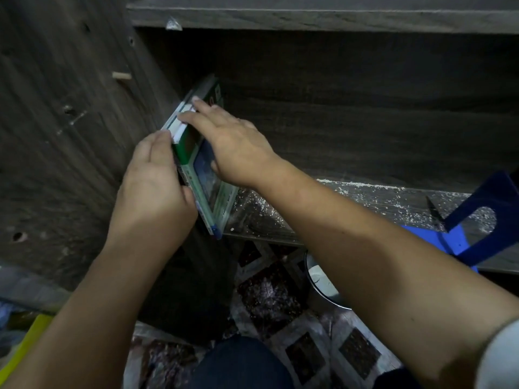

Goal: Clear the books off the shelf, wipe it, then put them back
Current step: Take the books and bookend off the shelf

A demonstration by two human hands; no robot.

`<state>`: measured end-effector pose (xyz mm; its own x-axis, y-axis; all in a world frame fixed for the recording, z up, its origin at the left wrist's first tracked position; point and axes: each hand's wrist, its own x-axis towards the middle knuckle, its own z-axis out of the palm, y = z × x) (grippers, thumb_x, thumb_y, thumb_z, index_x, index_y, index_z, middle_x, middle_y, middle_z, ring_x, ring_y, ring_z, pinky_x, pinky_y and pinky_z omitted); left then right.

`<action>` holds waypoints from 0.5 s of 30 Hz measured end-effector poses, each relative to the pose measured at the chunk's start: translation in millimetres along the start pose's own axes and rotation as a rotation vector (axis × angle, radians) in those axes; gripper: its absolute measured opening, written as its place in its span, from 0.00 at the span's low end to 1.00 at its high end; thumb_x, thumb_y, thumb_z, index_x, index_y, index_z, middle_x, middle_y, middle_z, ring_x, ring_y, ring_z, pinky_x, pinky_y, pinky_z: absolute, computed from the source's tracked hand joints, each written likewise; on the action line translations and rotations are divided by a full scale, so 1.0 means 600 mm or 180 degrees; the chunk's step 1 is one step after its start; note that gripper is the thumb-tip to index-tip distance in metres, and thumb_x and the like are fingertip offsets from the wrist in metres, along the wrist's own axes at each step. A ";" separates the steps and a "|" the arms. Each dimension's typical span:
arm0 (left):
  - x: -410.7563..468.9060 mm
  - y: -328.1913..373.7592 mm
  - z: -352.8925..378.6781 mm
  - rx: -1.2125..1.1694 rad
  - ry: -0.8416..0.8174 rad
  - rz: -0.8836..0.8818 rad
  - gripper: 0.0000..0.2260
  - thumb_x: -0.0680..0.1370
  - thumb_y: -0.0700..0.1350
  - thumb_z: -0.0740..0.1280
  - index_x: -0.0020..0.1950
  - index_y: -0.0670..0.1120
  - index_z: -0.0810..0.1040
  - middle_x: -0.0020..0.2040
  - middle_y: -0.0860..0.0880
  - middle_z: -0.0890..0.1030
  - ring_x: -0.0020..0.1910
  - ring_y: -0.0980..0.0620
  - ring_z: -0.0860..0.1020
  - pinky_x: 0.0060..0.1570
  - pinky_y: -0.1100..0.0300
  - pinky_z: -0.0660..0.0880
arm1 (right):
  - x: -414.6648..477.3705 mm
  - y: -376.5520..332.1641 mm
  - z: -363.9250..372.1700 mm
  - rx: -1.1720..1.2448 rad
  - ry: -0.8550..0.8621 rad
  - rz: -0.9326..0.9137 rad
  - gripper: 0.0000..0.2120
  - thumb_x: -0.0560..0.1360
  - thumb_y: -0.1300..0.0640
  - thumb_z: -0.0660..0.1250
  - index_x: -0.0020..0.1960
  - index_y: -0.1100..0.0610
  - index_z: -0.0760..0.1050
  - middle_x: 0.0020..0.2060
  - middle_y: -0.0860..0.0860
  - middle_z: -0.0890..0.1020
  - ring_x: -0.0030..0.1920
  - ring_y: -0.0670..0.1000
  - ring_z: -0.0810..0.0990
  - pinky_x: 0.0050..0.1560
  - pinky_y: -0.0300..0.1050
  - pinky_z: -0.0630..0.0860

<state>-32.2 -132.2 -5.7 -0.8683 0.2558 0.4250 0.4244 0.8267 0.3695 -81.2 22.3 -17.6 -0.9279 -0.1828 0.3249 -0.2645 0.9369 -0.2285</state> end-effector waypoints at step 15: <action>-0.002 0.005 -0.006 -0.0081 -0.0020 -0.0036 0.33 0.72 0.34 0.66 0.76 0.41 0.60 0.72 0.45 0.65 0.69 0.49 0.65 0.60 0.68 0.55 | 0.024 0.007 -0.001 -0.0319 0.0324 -0.0186 0.36 0.72 0.60 0.70 0.75 0.45 0.60 0.68 0.51 0.67 0.58 0.54 0.76 0.48 0.47 0.73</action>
<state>-29.2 -131.9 -2.1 -0.8746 0.2497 0.4156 0.4209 0.8166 0.3950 -95.4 23.6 -13.5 -0.8790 -0.2114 0.4275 -0.2850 0.9516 -0.1153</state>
